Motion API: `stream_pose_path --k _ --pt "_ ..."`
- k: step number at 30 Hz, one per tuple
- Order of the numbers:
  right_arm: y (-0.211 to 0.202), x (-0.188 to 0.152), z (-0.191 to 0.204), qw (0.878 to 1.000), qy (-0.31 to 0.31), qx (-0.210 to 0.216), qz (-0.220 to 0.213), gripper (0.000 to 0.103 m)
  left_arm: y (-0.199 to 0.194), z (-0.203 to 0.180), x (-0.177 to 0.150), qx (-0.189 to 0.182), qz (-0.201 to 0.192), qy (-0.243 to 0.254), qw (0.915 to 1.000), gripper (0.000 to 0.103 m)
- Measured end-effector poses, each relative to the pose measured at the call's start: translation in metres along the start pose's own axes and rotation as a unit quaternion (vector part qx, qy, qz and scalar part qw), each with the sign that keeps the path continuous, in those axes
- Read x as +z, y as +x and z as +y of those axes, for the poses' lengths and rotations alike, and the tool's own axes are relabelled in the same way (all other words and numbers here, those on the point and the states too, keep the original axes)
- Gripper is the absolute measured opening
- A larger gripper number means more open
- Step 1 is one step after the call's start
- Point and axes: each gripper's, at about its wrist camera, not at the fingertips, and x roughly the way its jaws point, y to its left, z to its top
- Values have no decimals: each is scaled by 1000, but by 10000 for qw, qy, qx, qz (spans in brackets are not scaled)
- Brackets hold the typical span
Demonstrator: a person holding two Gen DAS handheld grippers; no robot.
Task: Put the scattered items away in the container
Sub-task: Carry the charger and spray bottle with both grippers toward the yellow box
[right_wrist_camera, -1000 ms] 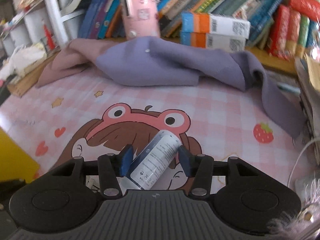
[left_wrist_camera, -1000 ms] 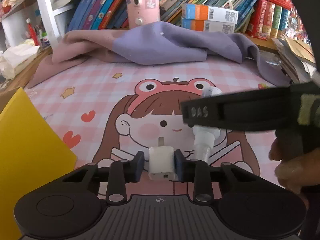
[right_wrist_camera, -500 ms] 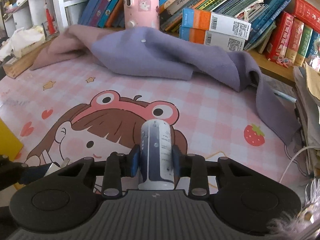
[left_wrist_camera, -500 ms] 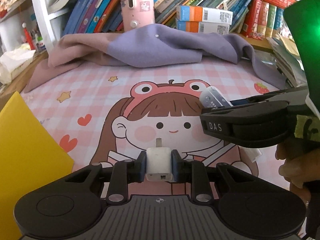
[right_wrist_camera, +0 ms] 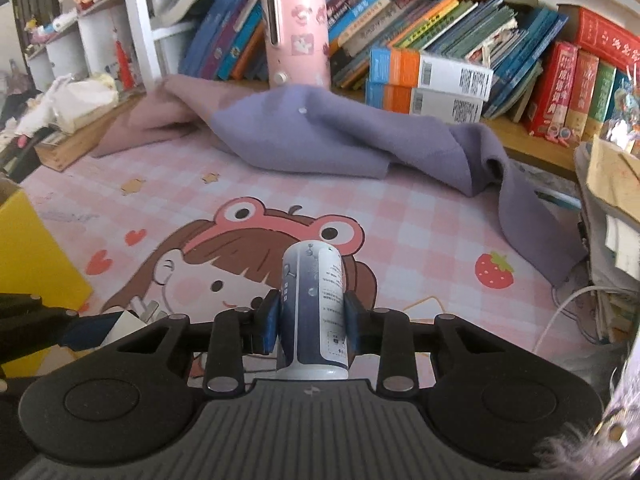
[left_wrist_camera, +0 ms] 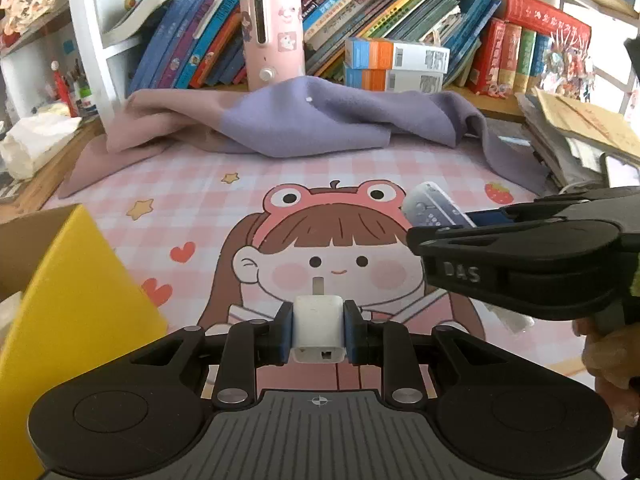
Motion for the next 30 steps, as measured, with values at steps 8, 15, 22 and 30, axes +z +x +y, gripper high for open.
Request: stream_pose_path --k 8,15,22,30 --pt "-46 -10 3 9998 9 126 -165 30 -46 5 -5 -102 -240 12 9997 24" --pt "-92 -21 13 9991 -123 194 -353 30 -91 8 -16 -349 -508 69 9981 24" --pt "-138 -39 30 9985 -216 191 -460 30 -133 24 -31 -559 -745 55 9956 24" --pt "-183 -68 57 9990 -107 12 -436 30 -168 45 -55 -878 -882 37 9922 24"
